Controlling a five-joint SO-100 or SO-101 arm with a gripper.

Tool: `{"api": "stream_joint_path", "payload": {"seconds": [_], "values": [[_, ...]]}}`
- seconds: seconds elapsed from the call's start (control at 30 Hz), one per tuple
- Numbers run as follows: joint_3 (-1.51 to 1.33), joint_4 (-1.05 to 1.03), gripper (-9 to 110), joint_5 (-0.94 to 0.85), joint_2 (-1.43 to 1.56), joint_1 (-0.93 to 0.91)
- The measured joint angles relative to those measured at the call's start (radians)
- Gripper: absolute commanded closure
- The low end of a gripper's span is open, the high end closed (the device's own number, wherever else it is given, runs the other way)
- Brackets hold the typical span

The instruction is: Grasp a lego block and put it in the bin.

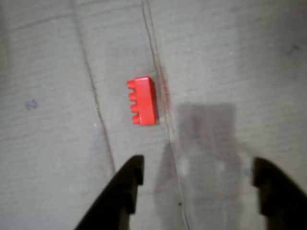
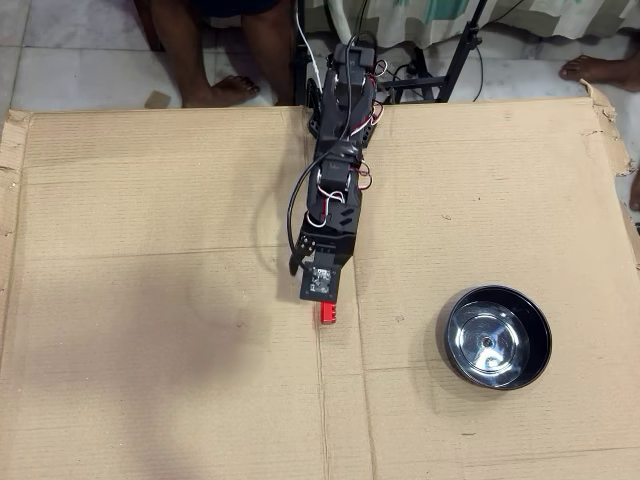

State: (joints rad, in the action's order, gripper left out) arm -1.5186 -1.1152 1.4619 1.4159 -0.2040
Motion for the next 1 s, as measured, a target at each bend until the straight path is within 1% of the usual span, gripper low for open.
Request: {"api": "stream_joint_path", "payload": {"seconds": [0.43,0.6,0.83,1.0], "values": [[0.003,0.13,71,0.003,-0.132,0.041],[0.005,0.133,71,0.003,-0.146,0.078],[0.006,0.133,71,0.003,-0.195,0.083],[0.009,0.173,71,0.003,-0.241,0.1]]}}
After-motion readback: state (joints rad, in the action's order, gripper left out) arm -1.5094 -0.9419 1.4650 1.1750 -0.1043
